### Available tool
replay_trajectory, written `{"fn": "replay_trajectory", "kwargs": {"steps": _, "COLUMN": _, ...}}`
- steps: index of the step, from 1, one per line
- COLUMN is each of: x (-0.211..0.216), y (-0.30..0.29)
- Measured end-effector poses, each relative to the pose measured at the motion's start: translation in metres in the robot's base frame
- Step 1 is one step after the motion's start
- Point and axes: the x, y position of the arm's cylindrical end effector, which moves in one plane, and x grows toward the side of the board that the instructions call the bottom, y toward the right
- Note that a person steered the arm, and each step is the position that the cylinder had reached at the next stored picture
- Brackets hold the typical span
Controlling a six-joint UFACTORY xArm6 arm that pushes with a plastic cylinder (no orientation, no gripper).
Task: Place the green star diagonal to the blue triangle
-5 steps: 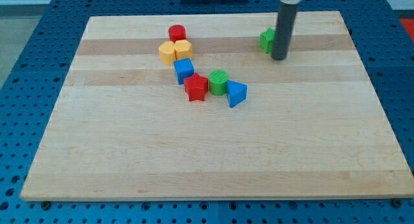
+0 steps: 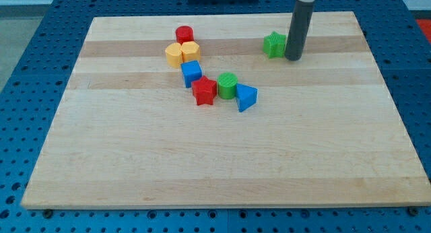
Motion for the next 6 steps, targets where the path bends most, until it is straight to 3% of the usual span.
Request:
{"fn": "replay_trajectory", "kwargs": {"steps": 2, "x": 0.033, "y": -0.003}}
{"fn": "replay_trajectory", "kwargs": {"steps": 3, "x": -0.001, "y": 0.032}}
{"fn": "replay_trajectory", "kwargs": {"steps": 4, "x": -0.064, "y": 0.028}}
{"fn": "replay_trajectory", "kwargs": {"steps": 6, "x": -0.025, "y": -0.002}}
